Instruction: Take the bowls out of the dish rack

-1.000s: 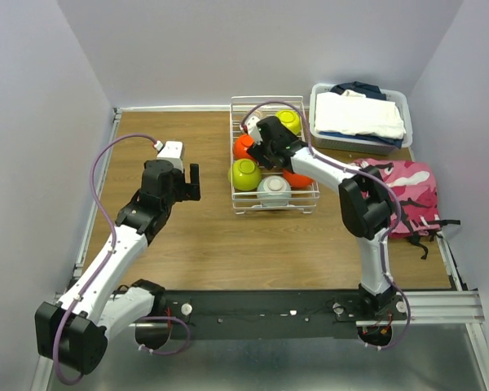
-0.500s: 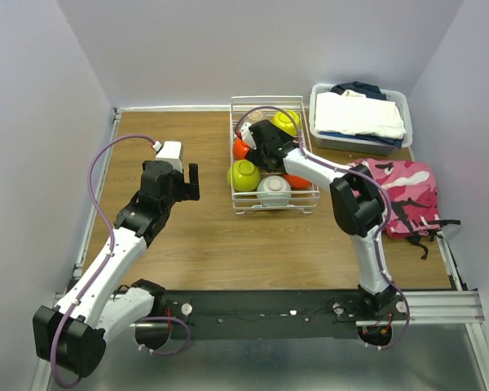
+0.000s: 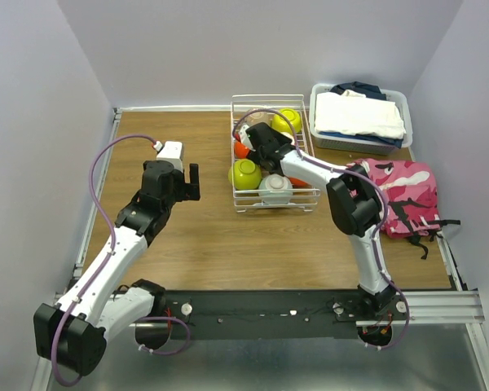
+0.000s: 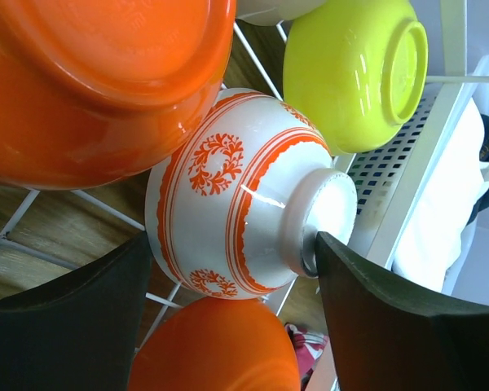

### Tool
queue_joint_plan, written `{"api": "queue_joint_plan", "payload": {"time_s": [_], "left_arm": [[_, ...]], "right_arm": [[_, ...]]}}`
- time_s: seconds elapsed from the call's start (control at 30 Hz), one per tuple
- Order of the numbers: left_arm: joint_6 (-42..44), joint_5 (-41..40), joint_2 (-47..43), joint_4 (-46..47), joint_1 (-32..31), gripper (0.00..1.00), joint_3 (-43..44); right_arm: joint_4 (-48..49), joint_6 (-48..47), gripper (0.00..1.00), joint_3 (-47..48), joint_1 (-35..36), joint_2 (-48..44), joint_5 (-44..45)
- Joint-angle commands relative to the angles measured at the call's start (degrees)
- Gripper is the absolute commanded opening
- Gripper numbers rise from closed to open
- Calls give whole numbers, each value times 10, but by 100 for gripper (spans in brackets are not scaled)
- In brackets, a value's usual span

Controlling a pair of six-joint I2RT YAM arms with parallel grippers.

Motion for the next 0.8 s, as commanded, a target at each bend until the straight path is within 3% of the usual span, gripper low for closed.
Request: {"api": "queue_joint_plan", "payload": {"time_s": [0.0,0.27,0.57,0.77], "left_arm": [[-2,7,5,-5,-3,99,-1],[-2,10,6,-7,-3,99,0],[-2,12,5,-7,-3,99,0],[-2,13,4,-8,-3,99,0]], "right_arm": [[-12,-2,75,-24,-16,-12,31],[5,-5,52,-30,-14,-48,35],[16,2,49,-30,-13,-76,16],[22,31,40,-29,-13,-94,-17]]}}
